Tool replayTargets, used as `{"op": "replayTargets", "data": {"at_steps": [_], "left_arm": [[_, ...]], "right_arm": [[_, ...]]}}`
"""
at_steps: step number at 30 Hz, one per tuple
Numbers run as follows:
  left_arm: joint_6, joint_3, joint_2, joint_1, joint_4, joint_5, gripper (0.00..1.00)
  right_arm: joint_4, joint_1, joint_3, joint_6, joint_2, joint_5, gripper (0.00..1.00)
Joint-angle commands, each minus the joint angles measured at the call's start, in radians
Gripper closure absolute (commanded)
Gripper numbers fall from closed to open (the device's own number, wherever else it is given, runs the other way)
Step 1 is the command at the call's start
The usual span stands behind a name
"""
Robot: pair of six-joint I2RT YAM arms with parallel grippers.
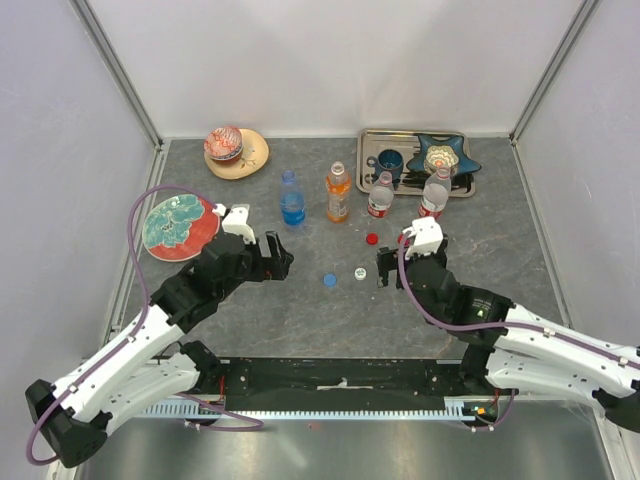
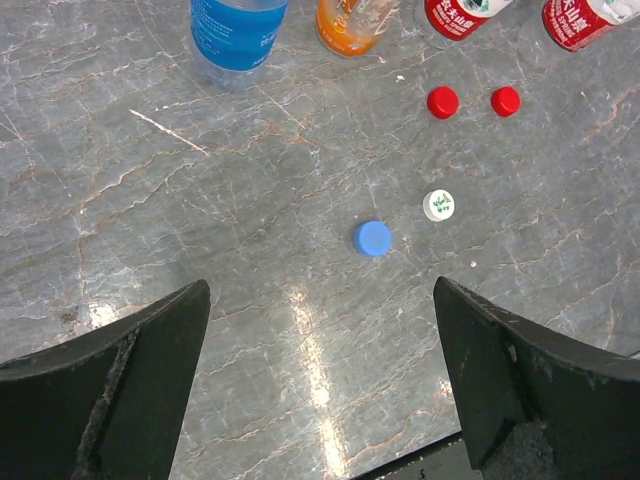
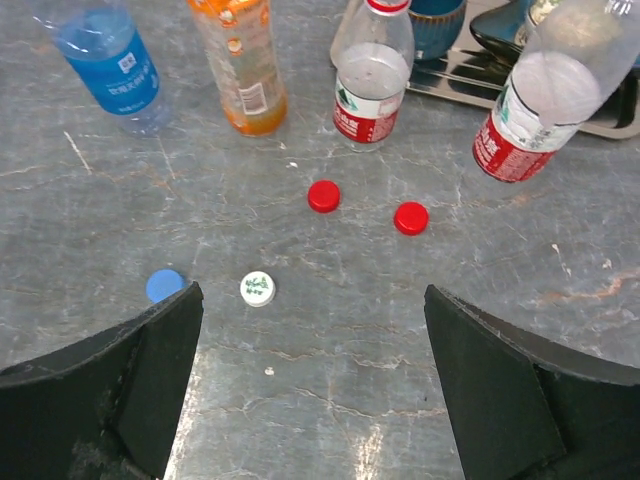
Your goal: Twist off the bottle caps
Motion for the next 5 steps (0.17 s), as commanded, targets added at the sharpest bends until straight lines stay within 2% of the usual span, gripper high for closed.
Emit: {"op": "replayTargets", "data": {"at_steps": [1,5], "left_arm": [[-0.041,0.018,-0.017,0.0,0.024,-0.023,0.01],[-0.038,0.016,-0.017,0.0,0.015,-0.027,0.0]], "right_arm": [[-0.013,0.004,0.04,0.053,0.005,0.105,0.02],[-0.004,0.005,0.023,0.074,-0.024,0.125,0.02]]}}
